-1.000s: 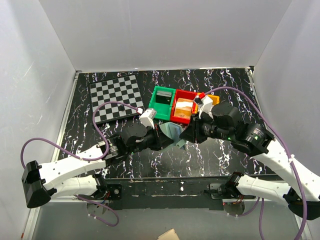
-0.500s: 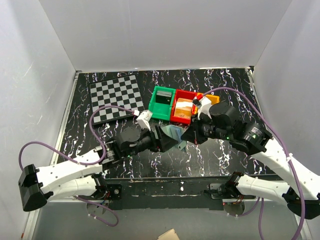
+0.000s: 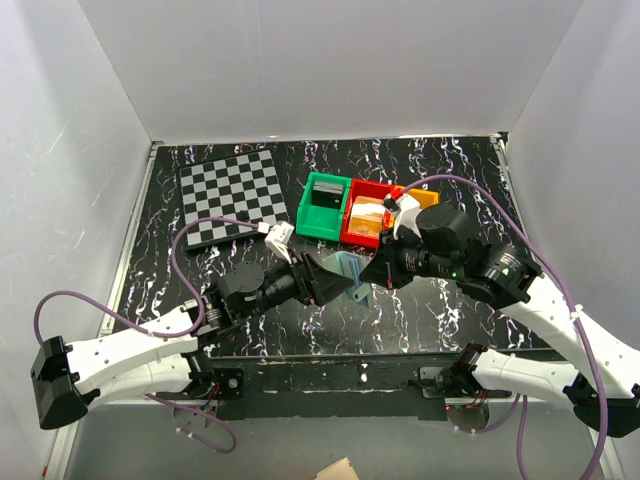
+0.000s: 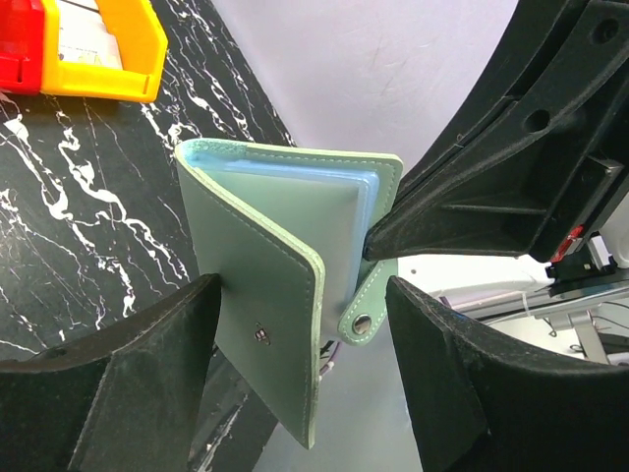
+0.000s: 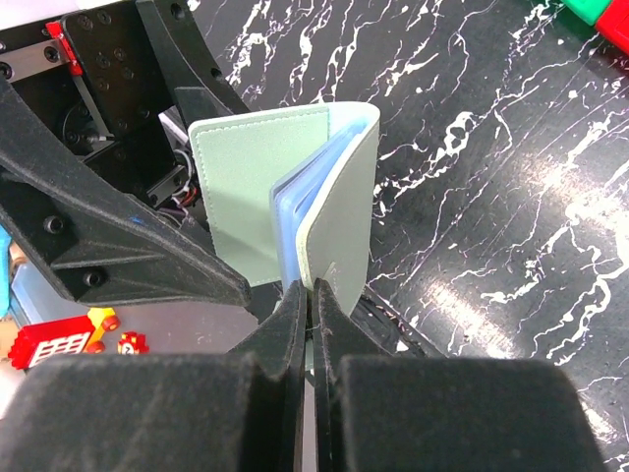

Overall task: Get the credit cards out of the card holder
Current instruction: Remove the credit card from the card holder.

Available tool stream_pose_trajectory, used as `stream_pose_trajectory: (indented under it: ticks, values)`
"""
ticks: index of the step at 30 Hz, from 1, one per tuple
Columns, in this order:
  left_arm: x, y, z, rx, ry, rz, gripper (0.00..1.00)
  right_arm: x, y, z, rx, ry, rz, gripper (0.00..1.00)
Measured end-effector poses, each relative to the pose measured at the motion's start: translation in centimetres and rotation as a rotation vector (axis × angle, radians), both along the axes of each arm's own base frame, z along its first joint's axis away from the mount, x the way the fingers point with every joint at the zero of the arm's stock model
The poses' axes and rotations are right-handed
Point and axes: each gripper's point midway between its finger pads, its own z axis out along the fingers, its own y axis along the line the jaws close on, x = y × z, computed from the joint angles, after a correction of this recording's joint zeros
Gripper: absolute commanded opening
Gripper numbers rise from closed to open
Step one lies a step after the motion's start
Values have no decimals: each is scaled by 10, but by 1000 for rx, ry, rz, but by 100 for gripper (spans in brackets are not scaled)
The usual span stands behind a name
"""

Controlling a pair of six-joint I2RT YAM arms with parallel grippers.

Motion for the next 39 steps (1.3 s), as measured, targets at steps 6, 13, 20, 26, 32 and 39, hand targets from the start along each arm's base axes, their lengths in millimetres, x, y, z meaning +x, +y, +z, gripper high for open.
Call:
stream_pose_trajectory:
  ticks: [6, 13, 20, 26, 32, 39]
  values:
    - [3, -2, -5, 32, 15, 9, 66, 0, 3, -3, -3, 18, 3, 1]
    - [9, -4, -10, 79, 33, 31, 58, 0, 4, -5, -9, 25, 7, 1]
    - [10, -2, -9, 81, 33, 40, 56, 0, 4, -5, -9, 24, 6, 1]
    - [9, 6, 1, 55, 19, 60, 57, 0, 4, -4, -7, 23, 7, 1]
    - [8, 12, 2, 46, 18, 70, 58, -2, 2, -8, -9, 26, 6, 1]
    - [8, 14, -1, 58, 22, 76, 44, -2, 2, -10, -10, 28, 6, 1]
